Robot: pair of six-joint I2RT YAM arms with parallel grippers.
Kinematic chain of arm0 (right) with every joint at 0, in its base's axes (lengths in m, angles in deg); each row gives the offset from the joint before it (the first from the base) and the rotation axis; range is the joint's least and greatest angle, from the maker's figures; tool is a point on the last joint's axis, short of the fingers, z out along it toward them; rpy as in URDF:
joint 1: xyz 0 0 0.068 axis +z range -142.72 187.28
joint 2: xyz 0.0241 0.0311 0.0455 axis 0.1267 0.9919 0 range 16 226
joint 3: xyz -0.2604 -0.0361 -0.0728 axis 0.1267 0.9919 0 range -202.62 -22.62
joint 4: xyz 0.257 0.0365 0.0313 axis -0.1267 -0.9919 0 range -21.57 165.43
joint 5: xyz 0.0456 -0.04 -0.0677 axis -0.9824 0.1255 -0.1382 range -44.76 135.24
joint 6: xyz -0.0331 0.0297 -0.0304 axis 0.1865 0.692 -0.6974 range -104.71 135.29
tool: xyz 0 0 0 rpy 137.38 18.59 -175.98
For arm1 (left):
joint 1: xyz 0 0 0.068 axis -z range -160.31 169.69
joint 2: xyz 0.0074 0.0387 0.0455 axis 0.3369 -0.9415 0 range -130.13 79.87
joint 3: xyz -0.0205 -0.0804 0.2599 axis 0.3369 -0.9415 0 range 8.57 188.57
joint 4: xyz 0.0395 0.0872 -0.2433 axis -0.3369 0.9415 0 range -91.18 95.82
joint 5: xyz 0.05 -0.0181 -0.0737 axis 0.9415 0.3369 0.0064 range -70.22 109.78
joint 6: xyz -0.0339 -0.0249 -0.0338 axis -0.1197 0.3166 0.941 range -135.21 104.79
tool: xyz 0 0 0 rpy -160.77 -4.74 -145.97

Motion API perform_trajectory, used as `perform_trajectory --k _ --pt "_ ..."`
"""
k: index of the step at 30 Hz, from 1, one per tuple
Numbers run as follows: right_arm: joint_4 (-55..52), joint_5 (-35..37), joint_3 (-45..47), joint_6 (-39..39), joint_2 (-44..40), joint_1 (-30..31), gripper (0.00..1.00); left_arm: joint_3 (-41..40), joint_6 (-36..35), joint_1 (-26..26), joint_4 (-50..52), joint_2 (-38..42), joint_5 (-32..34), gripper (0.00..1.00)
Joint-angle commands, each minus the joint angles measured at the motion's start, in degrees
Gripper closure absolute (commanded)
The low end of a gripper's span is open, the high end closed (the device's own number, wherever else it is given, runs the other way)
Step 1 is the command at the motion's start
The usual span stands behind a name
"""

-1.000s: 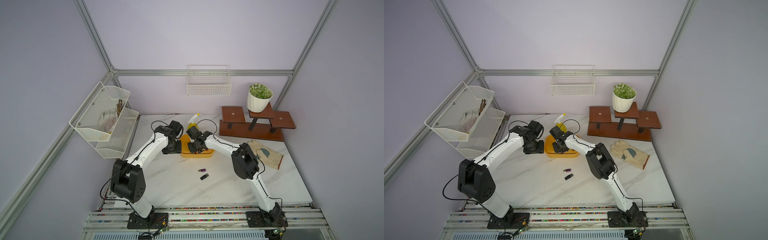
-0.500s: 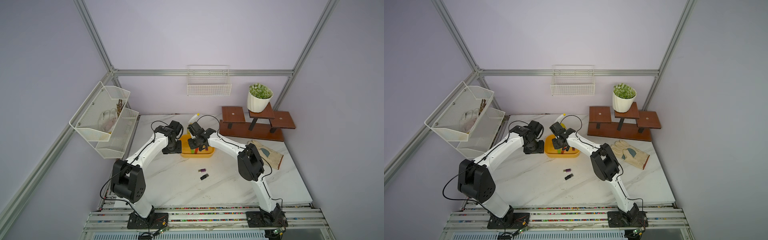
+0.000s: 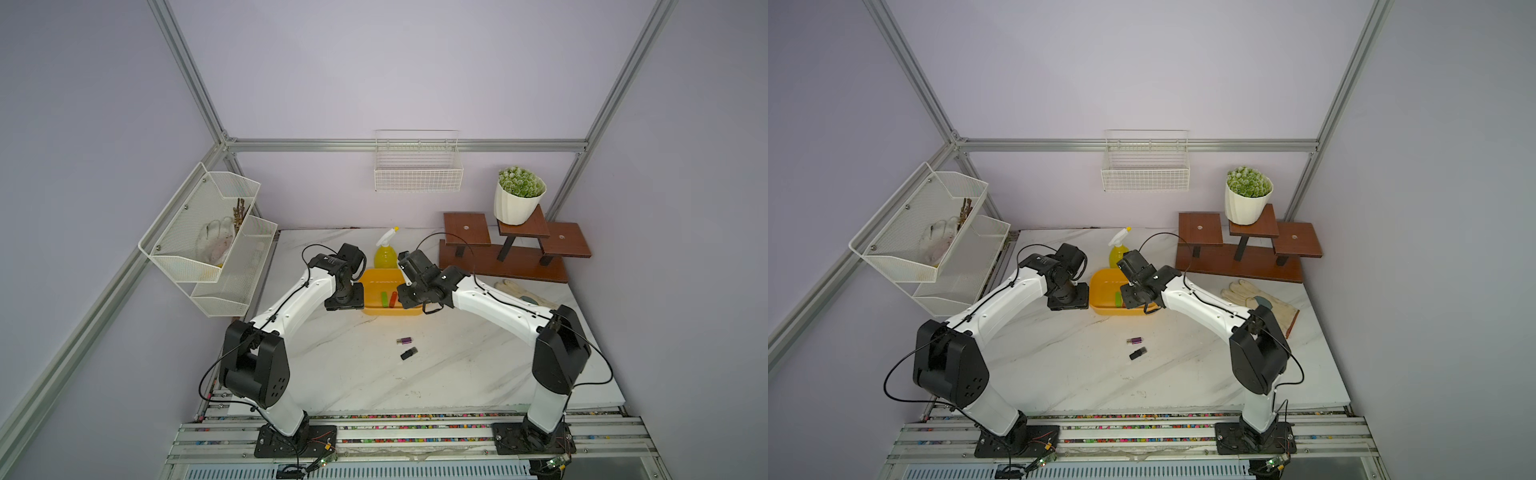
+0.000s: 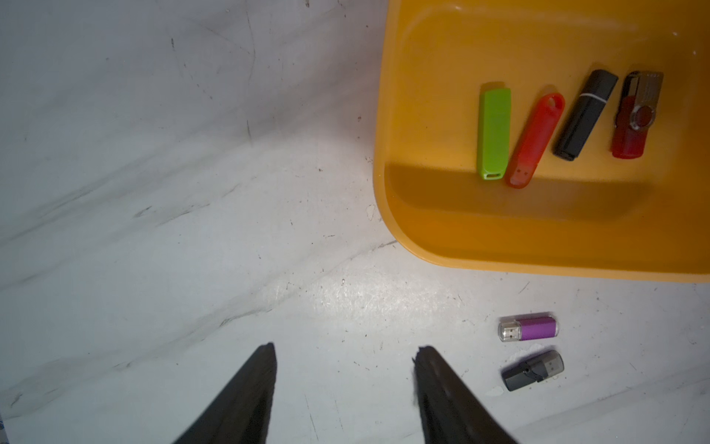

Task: Put the usb flash drive into the storage box
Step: Adjust the USB flash at the center of the board.

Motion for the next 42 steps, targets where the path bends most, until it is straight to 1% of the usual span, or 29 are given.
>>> perform_trajectory --k 1,3,5,8,12,13,20,28,34,42 --pt "-0.66 1.58 7.18 3.84 -7.19 0.62 0.64 -0.99 -0.26 2.35 -2.04 2.32 -2.19 0.37" --pt "-1.32 0.49 10.63 5.95 -10.06 0.9 0.63 -2.07 0.14 4.76 -2.36 2.56 -0.68 0.35" --pt "-1.92 -0.11 13.47 7.94 -11.96 2.03 0.65 -3.71 1.0 5.87 -3.33 2.79 -0.7 0.33" --pt "-1.55 -0.9 17.34 10.82 -14.24 4.94 0.75 -5.53 1.84 6.3 -3.88 2.55 -1.4 0.33" --pt "1.47 -2.94 21.32 13.45 -14.27 8.62 0.98 -6.88 2.07 6.28 -4.16 3.24 -0.94 0.33" --pt "2.2 -3.3 21.73 13.65 -13.77 9.4 1.0 -7.01 2.03 6.24 -4.15 3.59 -0.89 0.33" --pt "7.44 -5.67 22.22 13.73 -8.47 10.81 1.0 -7.88 2.13 6.31 -3.89 5.62 0.17 0.34" --pt "8.1 -5.91 17.07 9.99 1.59 10.77 1.0 -8.43 2.46 6.13 -3.58 5.6 0.71 0.33" --pt "8.76 -5.47 15.03 8.8 3.84 10.72 1.0 -8.16 2.39 5.96 -3.36 5.41 1.31 0.33" --pt "9.15 -6.0 14.79 8.34 6.9 10.72 1.0 -8.69 2.12 5.77 -3.36 5.36 1.58 0.33"
